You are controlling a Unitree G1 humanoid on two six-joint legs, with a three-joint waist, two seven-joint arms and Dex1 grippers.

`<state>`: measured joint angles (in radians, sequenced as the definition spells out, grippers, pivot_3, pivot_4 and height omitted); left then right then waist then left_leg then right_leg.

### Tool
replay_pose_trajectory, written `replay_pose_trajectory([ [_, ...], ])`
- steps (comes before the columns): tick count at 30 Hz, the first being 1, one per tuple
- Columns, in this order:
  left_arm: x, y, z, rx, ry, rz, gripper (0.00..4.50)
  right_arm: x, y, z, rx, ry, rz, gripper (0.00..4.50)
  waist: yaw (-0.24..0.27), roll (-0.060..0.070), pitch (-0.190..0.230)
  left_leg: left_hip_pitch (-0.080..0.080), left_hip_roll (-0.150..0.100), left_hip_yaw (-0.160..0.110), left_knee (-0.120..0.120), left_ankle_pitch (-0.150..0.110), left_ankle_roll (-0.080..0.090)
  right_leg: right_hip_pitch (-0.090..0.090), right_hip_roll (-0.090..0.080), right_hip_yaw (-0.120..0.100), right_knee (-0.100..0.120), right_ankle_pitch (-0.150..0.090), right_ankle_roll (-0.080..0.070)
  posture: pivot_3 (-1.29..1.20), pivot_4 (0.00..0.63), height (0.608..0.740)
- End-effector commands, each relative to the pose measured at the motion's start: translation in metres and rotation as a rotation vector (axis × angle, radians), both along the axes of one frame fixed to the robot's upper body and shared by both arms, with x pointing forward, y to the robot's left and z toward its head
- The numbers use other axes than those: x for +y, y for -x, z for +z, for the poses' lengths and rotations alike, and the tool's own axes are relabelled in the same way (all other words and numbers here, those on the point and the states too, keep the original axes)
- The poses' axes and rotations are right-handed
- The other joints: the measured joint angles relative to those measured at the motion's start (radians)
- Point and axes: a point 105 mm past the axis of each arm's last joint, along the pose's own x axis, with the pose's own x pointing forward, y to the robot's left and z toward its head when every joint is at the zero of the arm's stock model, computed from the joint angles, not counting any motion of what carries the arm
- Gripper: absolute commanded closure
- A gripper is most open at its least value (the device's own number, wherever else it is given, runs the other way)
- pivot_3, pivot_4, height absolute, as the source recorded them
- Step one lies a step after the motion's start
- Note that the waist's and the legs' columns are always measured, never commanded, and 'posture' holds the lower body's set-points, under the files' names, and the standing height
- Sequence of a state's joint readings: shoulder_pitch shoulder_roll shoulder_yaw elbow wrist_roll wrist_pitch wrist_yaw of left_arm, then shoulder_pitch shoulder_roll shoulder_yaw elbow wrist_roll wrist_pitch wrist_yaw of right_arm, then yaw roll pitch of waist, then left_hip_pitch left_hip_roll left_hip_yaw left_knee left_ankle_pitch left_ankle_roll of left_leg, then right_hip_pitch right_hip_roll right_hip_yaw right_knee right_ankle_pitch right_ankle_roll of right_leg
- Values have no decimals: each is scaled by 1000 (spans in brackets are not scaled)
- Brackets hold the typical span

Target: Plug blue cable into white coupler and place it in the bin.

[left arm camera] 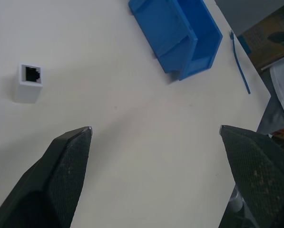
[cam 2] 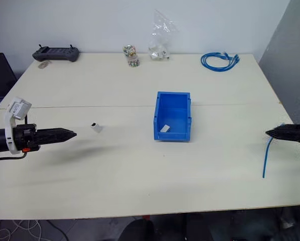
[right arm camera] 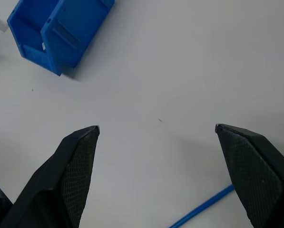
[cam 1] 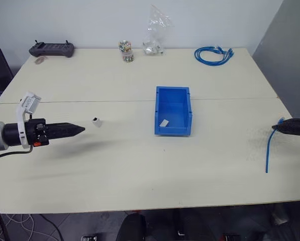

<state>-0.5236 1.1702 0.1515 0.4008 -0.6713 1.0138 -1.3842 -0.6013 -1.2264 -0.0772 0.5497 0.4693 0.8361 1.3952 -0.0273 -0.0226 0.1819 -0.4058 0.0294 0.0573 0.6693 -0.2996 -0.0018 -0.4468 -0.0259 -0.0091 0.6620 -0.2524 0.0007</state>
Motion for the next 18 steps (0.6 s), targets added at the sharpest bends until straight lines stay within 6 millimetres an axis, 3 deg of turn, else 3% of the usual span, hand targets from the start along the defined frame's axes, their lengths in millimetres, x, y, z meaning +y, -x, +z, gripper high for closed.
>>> replay_pose_trajectory([
  [1,14,3,13,-58,-28,30,0,-4,0,13,-55,5,-13,357,4,0,0,0,0,0,1,0,0,0,0,-1,1,0,0,0,150,740],
  [7,17,14,4,-5,-20,33,0,-2,7,0,-16,-11,-6,357,3,0,0,1,0,-2,9,-2,4,4,0,-1,3,1,3,0,150,740],
  [18,16,10,3,-10,-44,20,0,-8,11,-5,-11,-13,-43,357,1,0,0,6,0,0,11,1,-1,7,3,1,9,4,7,0,150,740],
])
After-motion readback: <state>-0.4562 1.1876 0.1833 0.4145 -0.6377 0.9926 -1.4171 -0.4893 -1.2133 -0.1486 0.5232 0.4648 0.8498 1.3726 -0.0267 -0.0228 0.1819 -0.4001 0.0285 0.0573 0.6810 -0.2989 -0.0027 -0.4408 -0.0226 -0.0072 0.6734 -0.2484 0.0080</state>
